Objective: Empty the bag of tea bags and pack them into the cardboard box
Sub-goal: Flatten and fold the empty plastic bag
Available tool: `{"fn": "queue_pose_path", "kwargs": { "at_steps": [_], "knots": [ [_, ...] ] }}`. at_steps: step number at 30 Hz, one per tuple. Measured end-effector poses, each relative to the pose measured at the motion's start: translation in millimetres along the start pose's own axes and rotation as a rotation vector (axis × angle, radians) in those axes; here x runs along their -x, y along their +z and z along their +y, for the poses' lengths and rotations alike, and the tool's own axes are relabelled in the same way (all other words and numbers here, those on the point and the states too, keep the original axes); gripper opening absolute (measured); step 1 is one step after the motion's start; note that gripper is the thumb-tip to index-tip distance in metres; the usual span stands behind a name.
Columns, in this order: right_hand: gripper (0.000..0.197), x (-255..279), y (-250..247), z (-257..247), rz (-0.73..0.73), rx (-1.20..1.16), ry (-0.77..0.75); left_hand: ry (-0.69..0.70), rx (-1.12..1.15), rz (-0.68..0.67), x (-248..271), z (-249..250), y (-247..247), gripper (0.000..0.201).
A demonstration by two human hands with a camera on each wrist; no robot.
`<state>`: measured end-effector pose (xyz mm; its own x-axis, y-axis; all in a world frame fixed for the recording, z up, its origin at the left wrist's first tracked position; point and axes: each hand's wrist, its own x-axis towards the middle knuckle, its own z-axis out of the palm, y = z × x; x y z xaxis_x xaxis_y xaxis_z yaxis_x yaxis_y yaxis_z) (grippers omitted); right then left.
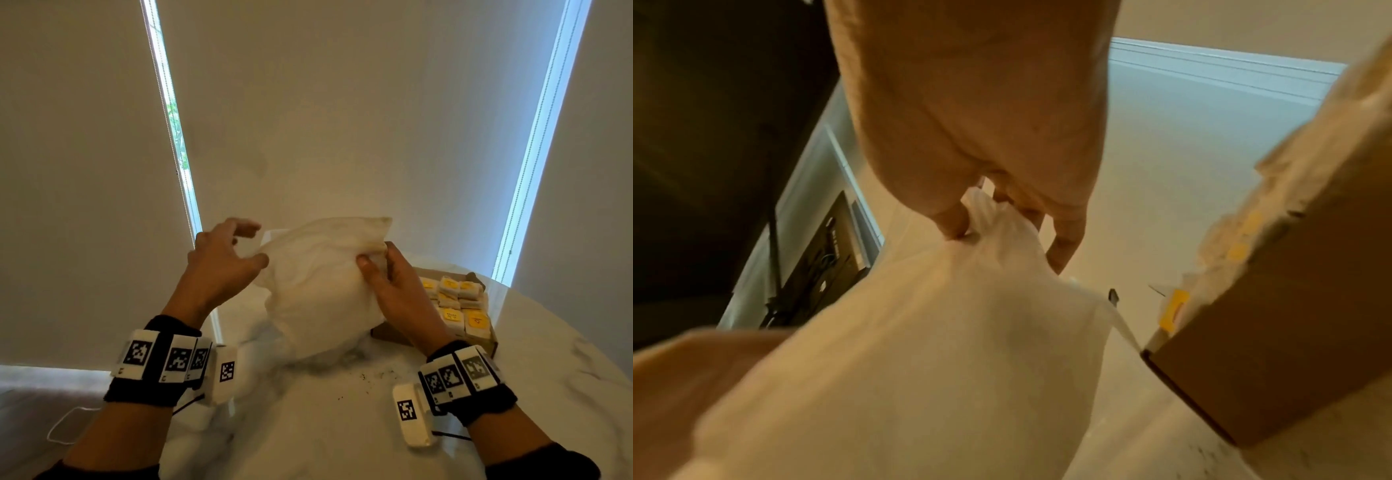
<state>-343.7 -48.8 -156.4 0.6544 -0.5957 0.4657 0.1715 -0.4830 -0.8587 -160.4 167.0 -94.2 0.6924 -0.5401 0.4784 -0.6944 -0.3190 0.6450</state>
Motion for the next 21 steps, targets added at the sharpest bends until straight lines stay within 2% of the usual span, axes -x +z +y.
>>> {"fn": "queue_pose_path", "kwargs": {
  "at_steps": [1,3,5,7,9,12,14,17,21],
  "knots": [
    [0.021,0,0,-3,0.014,0.06,-0.027,0.069,-0.034,-0.003,-2,10,-3,0.057],
    [0.019,1,2,-10,0.029,0.143,-0.082,0.161,-0.044,-0.098,-7,35,-2,0.061],
    [0.016,3,8,-18,0.045,0.193,-0.146,0.159,-0.028,-0.25,-16,56,9,0.062],
    [0.016,3,14,-24,0.062,0.212,-0.186,0.146,-0.055,-0.331,-28,65,22,0.067],
    [0.024,3,15,-26,0.062,0.232,-0.168,0.208,-0.034,-0.25,-38,65,28,0.059],
    [0.039,1,9,-22,0.062,0.343,-0.105,0.287,0.013,0.022,-50,58,19,0.047],
    [0.053,-1,2,-17,0.097,0.391,-0.142,0.319,0.004,0.125,-56,51,11,0.047],
    [0.056,-7,-12,-13,0.206,0.365,-0.17,0.298,-0.035,0.207,-56,45,5,0.047],
    [0.043,-9,-19,-12,0.338,0.274,-0.133,0.241,0.037,0.194,-48,47,8,0.042]
  ]
}}
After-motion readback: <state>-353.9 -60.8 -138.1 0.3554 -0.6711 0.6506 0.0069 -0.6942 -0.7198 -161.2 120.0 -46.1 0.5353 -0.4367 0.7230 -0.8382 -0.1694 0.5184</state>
